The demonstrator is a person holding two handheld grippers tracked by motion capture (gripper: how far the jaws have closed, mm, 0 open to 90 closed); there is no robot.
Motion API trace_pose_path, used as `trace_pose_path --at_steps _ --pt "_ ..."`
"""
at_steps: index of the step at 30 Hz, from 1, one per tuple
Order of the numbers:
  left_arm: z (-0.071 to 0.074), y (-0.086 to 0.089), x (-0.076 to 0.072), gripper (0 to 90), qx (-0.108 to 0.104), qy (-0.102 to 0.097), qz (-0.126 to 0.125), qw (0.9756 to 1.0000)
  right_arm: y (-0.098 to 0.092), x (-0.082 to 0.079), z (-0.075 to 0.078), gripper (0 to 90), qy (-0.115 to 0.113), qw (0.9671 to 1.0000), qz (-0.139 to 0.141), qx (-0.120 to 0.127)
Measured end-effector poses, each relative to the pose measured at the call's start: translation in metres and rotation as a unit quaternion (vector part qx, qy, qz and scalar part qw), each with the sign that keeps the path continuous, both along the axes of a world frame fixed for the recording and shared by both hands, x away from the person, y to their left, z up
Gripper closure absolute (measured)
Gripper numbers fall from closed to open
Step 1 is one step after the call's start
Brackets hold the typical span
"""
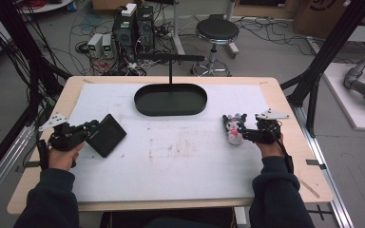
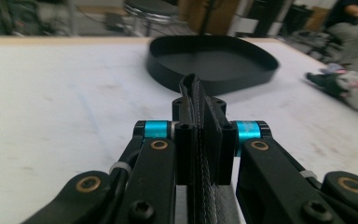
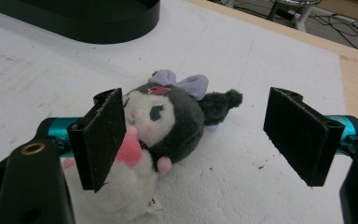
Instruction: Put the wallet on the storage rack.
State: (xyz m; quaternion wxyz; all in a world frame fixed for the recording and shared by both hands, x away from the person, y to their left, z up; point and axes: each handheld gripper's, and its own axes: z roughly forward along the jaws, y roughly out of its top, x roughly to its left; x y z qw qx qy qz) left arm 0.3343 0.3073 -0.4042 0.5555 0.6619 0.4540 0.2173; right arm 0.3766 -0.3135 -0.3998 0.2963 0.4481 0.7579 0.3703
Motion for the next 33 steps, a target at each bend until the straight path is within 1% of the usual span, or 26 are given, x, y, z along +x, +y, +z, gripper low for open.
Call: trace_pose_path --at_steps 2,5,6,8,11,13,15,16,17,18,22,25,26,29,33 --pt "0.003 0.001 -0.002 82.6 0.013 -0.009 0.013 0.9998 0.000 0.000 0.000 21.2 0.000 1.0000 0.000 0.000" --pt "0.006 -0.002 -0.003 82.7 0.025 -0.019 0.019 0.9993 0.000 0.000 0.000 21.2 0.001 1.0000 0.000 -0.001" --pt "0.007 -0.004 -0.003 82.8 0.026 -0.020 0.015 0.9994 0.000 0.000 0.000 21.2 0.001 1.0000 0.001 0.000" --pt "0.009 -0.010 -0.003 82.7 0.036 -0.020 0.007 0.9991 0.000 0.000 0.000 21.2 0.001 1.0000 0.002 -0.001" --pt "0.009 -0.023 -0.003 82.6 0.054 -0.019 -0.018 0.9982 0.000 0.000 0.000 21.2 0.002 1.0000 0.001 0.000" --pt "0.009 -0.030 -0.003 82.2 0.064 -0.024 -0.034 0.9971 0.000 0.000 0.000 21.2 0.001 1.0000 0.002 -0.001" --pt "0.010 -0.035 -0.004 81.5 0.075 -0.027 -0.037 0.9961 0.000 0.000 0.000 21.2 0.002 1.0000 0.003 -0.002" --pt "0.010 -0.036 -0.003 80.6 0.075 -0.024 -0.038 0.9962 -0.001 0.000 0.000 21.2 0.002 1.0000 0.003 -0.001" --pt "0.009 -0.036 -0.002 77.8 0.070 -0.018 -0.041 0.9966 -0.001 0.000 0.000 21.2 0.002 1.0000 0.002 0.000" --pt "0.007 -0.036 -0.002 73.2 0.063 -0.013 -0.043 0.9970 -0.001 -0.001 0.000 21.2 0.001 1.0000 0.002 0.001" --pt "0.004 -0.033 0.000 66.4 0.034 -0.005 -0.055 0.9979 -0.001 0.000 0.000 21.2 0.002 1.0000 0.003 0.000" --pt "0.003 -0.030 0.001 63.9 0.013 -0.004 -0.055 0.9984 -0.001 0.000 0.000 21.3 0.002 1.0000 0.004 0.000" --pt "0.003 -0.029 0.001 61.7 0.008 -0.002 -0.055 0.9985 0.000 0.000 0.000 21.2 0.002 1.0000 0.004 -0.002" --pt "0.001 -0.026 0.001 59.8 0.002 0.001 -0.047 0.9989 0.000 0.000 0.000 21.2 0.003 1.0000 0.003 0.000" --pt "0.002 -0.022 0.001 58.3 -0.011 -0.005 -0.037 0.9992 0.000 0.000 0.000 21.2 0.005 1.0000 0.004 -0.001"
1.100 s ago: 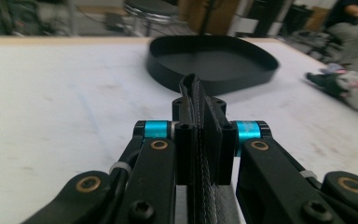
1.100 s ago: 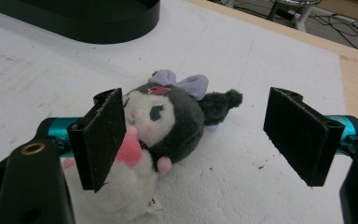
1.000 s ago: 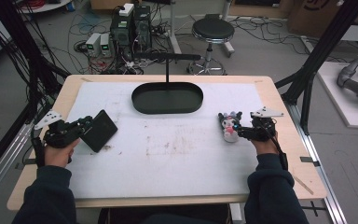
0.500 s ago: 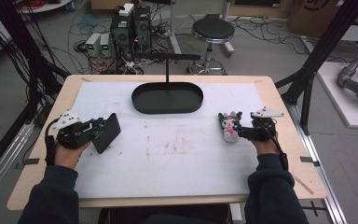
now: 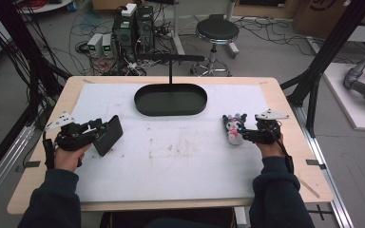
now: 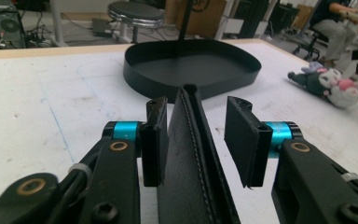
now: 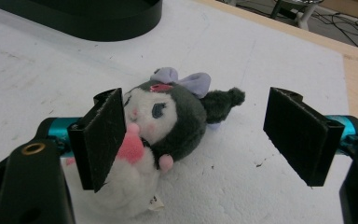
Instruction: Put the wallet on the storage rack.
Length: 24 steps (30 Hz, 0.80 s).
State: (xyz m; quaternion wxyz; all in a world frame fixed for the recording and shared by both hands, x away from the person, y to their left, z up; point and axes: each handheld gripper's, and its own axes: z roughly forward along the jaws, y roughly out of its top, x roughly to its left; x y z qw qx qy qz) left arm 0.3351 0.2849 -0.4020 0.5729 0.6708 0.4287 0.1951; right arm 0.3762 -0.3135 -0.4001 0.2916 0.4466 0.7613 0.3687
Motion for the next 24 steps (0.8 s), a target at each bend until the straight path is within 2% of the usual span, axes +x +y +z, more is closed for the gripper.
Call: trace_pose_path --at_steps 4,8,10,13,14,15,16,17,18,20,24 --pt "0.000 0.000 0.000 51.2 -0.002 -0.005 0.003 1.0000 0.000 0.000 0.000 21.3 0.001 1.0000 0.002 -0.001" --pt "-0.001 -0.005 0.000 38.5 0.004 -0.010 -0.005 0.9999 0.000 0.000 -0.001 21.3 0.002 1.0000 0.003 -0.002" --pt "-0.003 -0.010 0.002 35.6 0.028 -0.001 -0.008 0.9996 0.000 0.000 -0.001 21.3 0.003 1.0000 0.003 -0.002" --pt "-0.010 -0.017 0.004 33.4 0.062 0.022 -0.010 0.9978 0.001 0.000 -0.001 21.3 0.004 1.0000 0.004 -0.002" --pt "-0.012 -0.019 0.005 34.4 0.076 0.031 -0.009 0.9966 0.001 0.000 -0.001 21.3 0.004 1.0000 0.003 -0.003" --pt "-0.013 -0.020 0.005 50.2 0.084 0.040 -0.010 0.9956 0.001 0.000 -0.001 21.4 0.004 1.0000 0.003 -0.001" --pt "-0.015 -0.021 0.005 50.2 0.092 0.046 -0.009 0.9946 0.001 0.000 -0.001 21.4 0.004 1.0000 0.003 -0.001" --pt "-0.015 -0.022 0.005 68.8 0.106 0.049 -0.003 0.9931 0.001 0.001 -0.001 21.3 0.005 1.0000 0.003 -0.003" --pt "-0.015 -0.023 0.004 74.2 0.112 0.049 0.002 0.9926 0.001 0.001 -0.001 21.4 0.005 1.0000 0.004 -0.004" --pt "-0.013 -0.023 0.004 76.6 0.117 0.049 0.012 0.9919 0.001 0.001 -0.001 21.3 0.006 1.0000 0.003 -0.003" --pt "-0.010 -0.024 0.005 77.9 0.112 0.035 0.020 0.9929 0.002 0.001 -0.002 21.4 0.006 1.0000 0.004 -0.006"
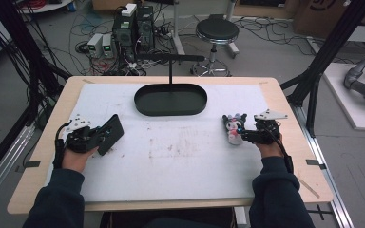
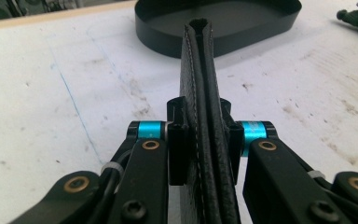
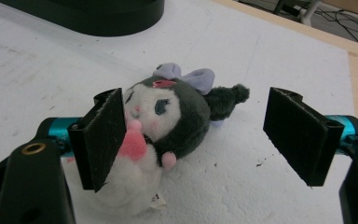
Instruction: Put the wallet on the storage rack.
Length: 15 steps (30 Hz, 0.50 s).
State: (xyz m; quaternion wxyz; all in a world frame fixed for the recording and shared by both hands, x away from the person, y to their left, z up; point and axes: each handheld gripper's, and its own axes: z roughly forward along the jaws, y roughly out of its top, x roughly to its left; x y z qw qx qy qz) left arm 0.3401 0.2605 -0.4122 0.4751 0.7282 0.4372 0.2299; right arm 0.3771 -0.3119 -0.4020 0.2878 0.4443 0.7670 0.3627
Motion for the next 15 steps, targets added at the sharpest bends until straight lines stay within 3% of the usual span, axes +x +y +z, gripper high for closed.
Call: trace_pose_path --at_steps 6,8,15 --pt "0.016 -0.007 0.012 78.0 -0.041 -0.038 0.005 0.9984 -0.002 0.000 0.001 21.4 -0.005 1.0000 -0.002 0.008" --pt "0.022 -0.011 0.021 77.9 -0.057 -0.041 0.012 0.9975 -0.003 0.000 0.002 21.4 -0.005 0.9999 -0.002 0.012" --pt "0.049 -0.038 0.060 77.9 -0.048 -0.064 -0.005 0.9968 -0.002 0.001 0.001 21.4 -0.005 0.9998 0.002 0.019"
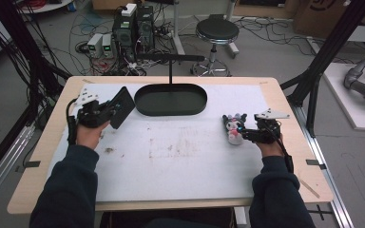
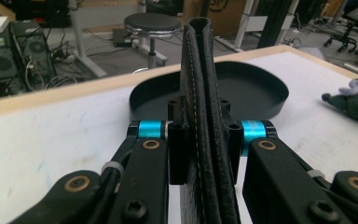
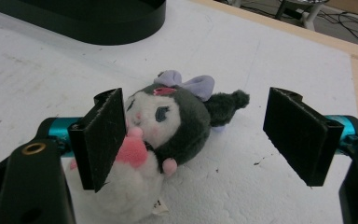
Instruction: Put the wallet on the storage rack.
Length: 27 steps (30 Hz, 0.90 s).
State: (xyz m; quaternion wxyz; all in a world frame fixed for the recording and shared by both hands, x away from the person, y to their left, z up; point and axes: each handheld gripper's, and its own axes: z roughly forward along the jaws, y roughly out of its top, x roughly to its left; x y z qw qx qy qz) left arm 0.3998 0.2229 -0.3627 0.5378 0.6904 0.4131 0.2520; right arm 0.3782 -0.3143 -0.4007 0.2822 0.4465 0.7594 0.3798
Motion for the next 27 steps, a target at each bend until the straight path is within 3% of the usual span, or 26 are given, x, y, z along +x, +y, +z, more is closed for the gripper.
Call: trace_pose_path --at_steps 3,7,11,16,21,27 --pt "0.005 -0.014 0.018 78.0 0.019 -0.008 -0.015 0.9997 0.000 0.000 0.000 21.4 -0.001 1.0000 0.001 0.003" --pt "0.000 -0.032 0.041 78.0 0.046 -0.005 -0.025 0.9986 -0.001 0.000 0.001 21.4 -0.003 1.0000 0.002 0.008" --pt "-0.008 -0.047 0.062 78.0 0.075 0.001 -0.014 0.9971 -0.001 0.000 0.001 21.4 -0.001 0.9999 0.002 0.012" --pt "-0.012 -0.056 0.087 78.0 0.094 0.009 -0.001 0.9955 -0.002 0.000 0.001 21.4 -0.001 0.9999 0.003 0.013" --pt "-0.019 -0.066 0.102 77.9 0.100 0.010 0.007 0.9949 -0.003 0.000 0.001 21.4 0.001 0.9999 0.000 0.017" --pt "-0.030 -0.077 0.119 78.0 0.086 -0.001 0.021 0.9960 -0.003 -0.002 0.000 21.4 0.001 0.9998 0.000 0.018"
